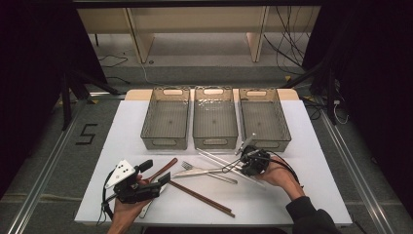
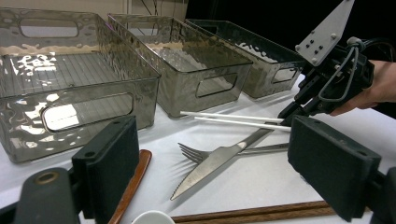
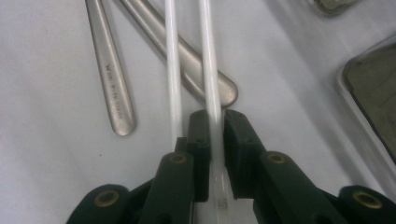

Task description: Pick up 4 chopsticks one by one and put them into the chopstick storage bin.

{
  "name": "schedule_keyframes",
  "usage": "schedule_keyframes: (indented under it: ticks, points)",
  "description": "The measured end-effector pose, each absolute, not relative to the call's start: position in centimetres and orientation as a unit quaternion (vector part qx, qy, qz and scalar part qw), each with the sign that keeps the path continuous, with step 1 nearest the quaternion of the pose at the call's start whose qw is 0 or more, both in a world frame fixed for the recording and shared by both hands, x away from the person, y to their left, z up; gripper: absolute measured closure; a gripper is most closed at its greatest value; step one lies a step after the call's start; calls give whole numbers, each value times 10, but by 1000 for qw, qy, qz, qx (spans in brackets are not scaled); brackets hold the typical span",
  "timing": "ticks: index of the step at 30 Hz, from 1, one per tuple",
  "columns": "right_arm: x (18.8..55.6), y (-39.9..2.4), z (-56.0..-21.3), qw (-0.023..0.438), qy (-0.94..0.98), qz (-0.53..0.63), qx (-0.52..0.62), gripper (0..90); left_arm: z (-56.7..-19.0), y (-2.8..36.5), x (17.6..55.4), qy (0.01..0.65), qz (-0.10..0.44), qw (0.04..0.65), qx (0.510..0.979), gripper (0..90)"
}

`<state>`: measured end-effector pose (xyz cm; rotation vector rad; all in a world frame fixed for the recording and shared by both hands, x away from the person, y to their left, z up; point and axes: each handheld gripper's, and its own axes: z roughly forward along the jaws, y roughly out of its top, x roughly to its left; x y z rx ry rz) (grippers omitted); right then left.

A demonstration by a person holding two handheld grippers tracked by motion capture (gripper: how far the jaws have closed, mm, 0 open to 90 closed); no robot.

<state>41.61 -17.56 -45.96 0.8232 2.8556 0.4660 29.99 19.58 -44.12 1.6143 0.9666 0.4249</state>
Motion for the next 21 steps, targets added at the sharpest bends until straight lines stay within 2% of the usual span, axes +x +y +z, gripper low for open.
schedule_keyframes:
  ticks: [13,21]
  points:
    - [412,-175,-452,87,960,149,220,846,-441,196,300,413,182,570,686,162]
    - [397,-172,-425,91,955,198,202,846,-441,197,300,416,184,571,683,162]
